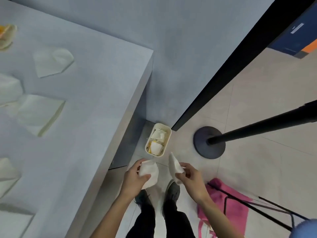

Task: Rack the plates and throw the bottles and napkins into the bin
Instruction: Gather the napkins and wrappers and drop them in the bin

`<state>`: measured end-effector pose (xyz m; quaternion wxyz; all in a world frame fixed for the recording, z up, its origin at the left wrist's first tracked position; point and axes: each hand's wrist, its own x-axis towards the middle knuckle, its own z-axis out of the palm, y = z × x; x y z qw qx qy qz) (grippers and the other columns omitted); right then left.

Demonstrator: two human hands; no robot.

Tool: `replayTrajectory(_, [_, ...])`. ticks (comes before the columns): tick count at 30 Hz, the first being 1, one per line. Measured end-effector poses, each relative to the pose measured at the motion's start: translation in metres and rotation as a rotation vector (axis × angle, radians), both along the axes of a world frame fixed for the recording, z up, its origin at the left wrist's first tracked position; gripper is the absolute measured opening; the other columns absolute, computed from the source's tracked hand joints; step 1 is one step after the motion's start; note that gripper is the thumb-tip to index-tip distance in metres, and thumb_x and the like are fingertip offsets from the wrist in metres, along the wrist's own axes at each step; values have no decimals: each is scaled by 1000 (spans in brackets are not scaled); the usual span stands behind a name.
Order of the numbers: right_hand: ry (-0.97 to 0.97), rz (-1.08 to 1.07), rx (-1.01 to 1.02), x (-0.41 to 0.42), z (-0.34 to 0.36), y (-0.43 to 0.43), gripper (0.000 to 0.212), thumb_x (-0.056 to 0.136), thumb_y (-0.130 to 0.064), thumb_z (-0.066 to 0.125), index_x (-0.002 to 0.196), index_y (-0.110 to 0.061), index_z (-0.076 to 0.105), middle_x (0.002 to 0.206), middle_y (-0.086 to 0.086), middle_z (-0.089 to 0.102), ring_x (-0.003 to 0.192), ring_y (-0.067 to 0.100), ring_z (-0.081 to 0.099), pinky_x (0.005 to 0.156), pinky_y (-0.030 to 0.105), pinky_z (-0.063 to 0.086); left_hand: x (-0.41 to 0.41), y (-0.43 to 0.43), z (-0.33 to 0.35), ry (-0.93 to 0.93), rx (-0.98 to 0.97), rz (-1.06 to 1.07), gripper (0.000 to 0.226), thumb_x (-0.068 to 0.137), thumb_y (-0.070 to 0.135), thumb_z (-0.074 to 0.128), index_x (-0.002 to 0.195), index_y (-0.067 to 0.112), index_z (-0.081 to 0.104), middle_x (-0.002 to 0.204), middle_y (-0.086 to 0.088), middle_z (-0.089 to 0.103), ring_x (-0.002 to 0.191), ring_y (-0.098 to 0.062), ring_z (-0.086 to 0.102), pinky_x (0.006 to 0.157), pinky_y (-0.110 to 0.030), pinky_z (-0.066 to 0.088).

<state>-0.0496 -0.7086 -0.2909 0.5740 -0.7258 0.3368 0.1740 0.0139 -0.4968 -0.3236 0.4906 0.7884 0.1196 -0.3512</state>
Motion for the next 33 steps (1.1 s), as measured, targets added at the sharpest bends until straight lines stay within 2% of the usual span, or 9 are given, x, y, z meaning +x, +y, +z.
replayTrajectory(5, [46, 49, 32, 10, -98, -26, 35, 81, -4, 69, 106, -28, 65, 89, -7, 75, 81, 10, 70, 70, 22, 53, 43, -36, -100, -5, 40, -43, 55, 81, 3, 73, 126, 31, 58, 111, 1, 64, 102, -20, 60, 79, -24, 46])
replayTrajectory(9, [56, 70, 47, 16, -176, -43, 38, 66, -31, 69, 103, -38, 67, 96, -8, 74, 89, 14, 69, 81, 41, 58, 75, -63, -195, -11, 133, -107, 57, 84, 5, 68, 134, 27, 54, 117, -2, 63, 103, -23, 60, 80, -26, 46])
replayTrajectory(12, [27, 102, 62, 19, -238, -52, 39, 65, -38, 67, 103, -46, 65, 97, -7, 74, 90, 17, 69, 81, 48, 57, 99, -85, -278, -20, 226, -235, 59, 85, 9, 64, 138, 29, 49, 121, -5, 62, 104, -26, 60, 84, -31, 52])
replayTrajectory(16, [2, 113, 75, 25, -305, -65, 36, 69, -31, 66, 101, -47, 65, 95, -8, 73, 84, 15, 69, 77, 46, 58, 133, -114, -371, -36, 350, -468, 54, 85, 14, 56, 136, 29, 47, 110, -7, 62, 97, -31, 61, 78, -38, 55])
replayTrajectory(20, [-75, 214, 43, 40, -349, -81, 38, 79, -14, 66, 109, -37, 66, 100, -8, 70, 86, 14, 66, 75, 32, 57, 146, -131, -445, 25, 419, -583, 51, 90, 16, 51, 139, 22, 40, 120, -9, 60, 108, -33, 57, 79, -36, 48])
replayTrajectory(24, [-179, 371, -78, 75, -388, -102, 45, 84, -6, 72, 123, -25, 62, 111, -15, 67, 105, 12, 63, 87, 24, 52, 135, -135, -478, -80, 490, -609, 62, 92, 18, 58, 148, 23, 32, 143, -4, 43, 127, -28, 45, 95, -39, 45])
replayTrajectory(26, [-214, 455, -138, 99, -406, -109, 46, 84, -13, 73, 127, -24, 59, 115, -14, 66, 106, 11, 62, 90, 25, 51, 125, -131, -481, -243, 541, -588, 67, 90, 20, 63, 149, 24, 32, 147, -1, 37, 130, -24, 41, 102, -37, 43])
replayTrajectory(30, [-326, 648, -316, 153, -433, -112, 47, 85, -14, 72, 129, -15, 58, 120, -2, 64, 100, 8, 56, 87, 4, 37, 103, -117, -486, -601, 471, -671, 60, 86, 16, 64, 143, 15, 47, 151, -7, 39, 136, -28, 39, 108, -45, 39])
replayTrajectory(33, [-337, 798, -433, 195, -457, -106, 50, 83, -11, 70, 131, -13, 56, 126, 8, 61, 108, 27, 60, 90, 28, 49, 90, -116, -493, -553, 437, -830, 53, 97, 26, 52, 148, 18, 42, 161, -6, 26, 145, -28, 30, 115, -49, 30])
